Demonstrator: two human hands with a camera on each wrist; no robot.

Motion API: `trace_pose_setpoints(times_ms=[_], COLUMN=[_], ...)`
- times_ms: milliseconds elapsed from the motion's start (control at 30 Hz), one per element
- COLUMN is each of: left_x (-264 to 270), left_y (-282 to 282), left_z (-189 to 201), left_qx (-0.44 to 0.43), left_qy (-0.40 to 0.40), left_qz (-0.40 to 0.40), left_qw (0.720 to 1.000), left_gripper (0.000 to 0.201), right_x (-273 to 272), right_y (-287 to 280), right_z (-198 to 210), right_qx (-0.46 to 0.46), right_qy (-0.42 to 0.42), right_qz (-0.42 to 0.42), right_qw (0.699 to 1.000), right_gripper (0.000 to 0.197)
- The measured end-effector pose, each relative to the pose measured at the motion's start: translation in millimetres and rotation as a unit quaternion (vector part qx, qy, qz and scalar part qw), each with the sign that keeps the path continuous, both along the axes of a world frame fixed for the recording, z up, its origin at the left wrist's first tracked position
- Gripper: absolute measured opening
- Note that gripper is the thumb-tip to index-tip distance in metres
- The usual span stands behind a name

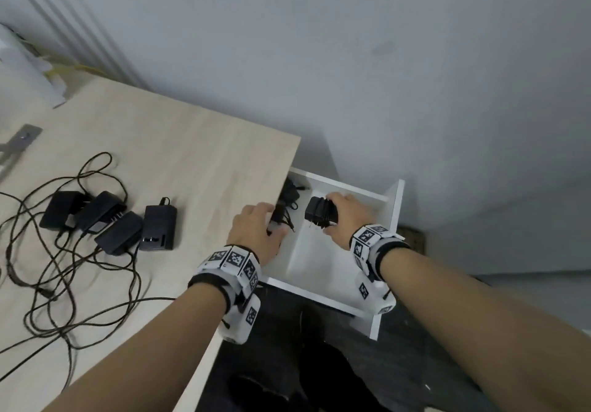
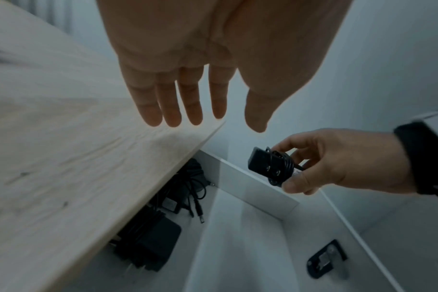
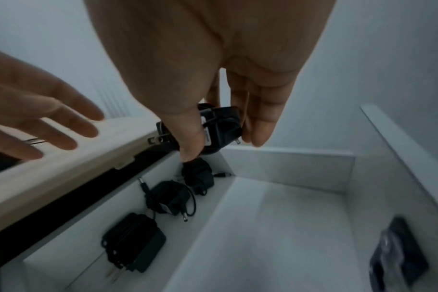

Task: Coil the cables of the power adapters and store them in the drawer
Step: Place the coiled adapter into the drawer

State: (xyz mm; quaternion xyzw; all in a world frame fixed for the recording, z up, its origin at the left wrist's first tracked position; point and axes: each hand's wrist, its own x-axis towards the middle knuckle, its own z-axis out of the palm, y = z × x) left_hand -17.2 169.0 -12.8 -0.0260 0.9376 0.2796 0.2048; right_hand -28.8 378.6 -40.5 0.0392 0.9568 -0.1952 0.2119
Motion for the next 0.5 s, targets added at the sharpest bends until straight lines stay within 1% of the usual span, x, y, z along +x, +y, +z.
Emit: trace_pose_setpoints(times_ms=[100, 200, 367, 500], left_x=[-8, -17, -28, -31], left_y=[5, 6, 6, 6], left_z=[-10, -19, -28, -32], left_qx=[-0.065, -0.113, -0.148, -0.163], left_qy=[-0.005, 0.022, 0.054, 0.063], left_qz=[-0.035, -0.073, -0.093, -0.106], left_qw=[0.997, 0.991, 0.983, 0.979], left_gripper=[0.049, 0.047, 0.040, 0.039], right_x=[-10, -24, -49, -57], right_y=[0, -6, -11, -13], right_z=[-29, -52, -85, -104], right_qx=[-0.016, -0.026, -0.020, -0.022], right_qy=[-0.030, -0.037, -0.039, -0.017], right_qz=[-0.043, -0.065, -0.080, -0.079], right_qw=[0.998, 0.997, 0.996, 0.996], right_gripper=[0.061, 0.058, 0.056, 0.063])
